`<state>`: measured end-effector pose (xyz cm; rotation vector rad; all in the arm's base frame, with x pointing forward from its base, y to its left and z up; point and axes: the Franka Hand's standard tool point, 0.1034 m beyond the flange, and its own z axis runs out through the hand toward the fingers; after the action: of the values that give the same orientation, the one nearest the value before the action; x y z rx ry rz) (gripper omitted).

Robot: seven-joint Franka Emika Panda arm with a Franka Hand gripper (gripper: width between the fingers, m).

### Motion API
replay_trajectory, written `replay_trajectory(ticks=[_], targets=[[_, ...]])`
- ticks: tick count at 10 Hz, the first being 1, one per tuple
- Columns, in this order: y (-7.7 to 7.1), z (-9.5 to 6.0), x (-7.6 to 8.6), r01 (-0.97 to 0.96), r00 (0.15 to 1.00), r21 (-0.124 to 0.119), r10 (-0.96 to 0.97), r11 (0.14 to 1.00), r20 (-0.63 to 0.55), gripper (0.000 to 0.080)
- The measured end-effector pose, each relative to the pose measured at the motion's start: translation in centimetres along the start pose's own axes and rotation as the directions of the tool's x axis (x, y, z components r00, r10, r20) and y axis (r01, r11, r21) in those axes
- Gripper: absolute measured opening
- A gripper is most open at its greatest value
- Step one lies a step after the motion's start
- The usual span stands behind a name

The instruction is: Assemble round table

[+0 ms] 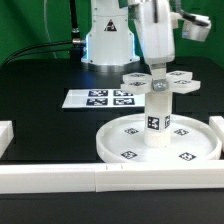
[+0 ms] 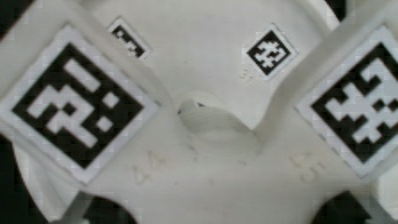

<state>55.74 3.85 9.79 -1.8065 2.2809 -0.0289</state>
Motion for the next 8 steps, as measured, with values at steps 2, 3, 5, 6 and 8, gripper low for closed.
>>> replay_trajectory(ticks=[2, 3, 5, 6, 8], targets=[[-0.02, -0.02, -0.16, -0.144, 0.99, 0.034, 0.143, 0.989, 0.011, 0.0449], [-0.03, -0.05, -0.09, -0.2, 0.98, 0.033, 0.2, 0.979, 0.011, 0.0449], [-0.04, -0.09, -0.04, -0.301, 0.954, 0.034, 0.3, 0.953, 0.025, 0.0449], [-0.05, -0.11, 0.02, -0.333, 0.943, 0.035, 0.332, 0.942, 0.03, 0.0449], [-0.08, -0.15, 0.06, -0.417, 0.909, 0.032, 0.416, 0.908, 0.044, 0.0449]])
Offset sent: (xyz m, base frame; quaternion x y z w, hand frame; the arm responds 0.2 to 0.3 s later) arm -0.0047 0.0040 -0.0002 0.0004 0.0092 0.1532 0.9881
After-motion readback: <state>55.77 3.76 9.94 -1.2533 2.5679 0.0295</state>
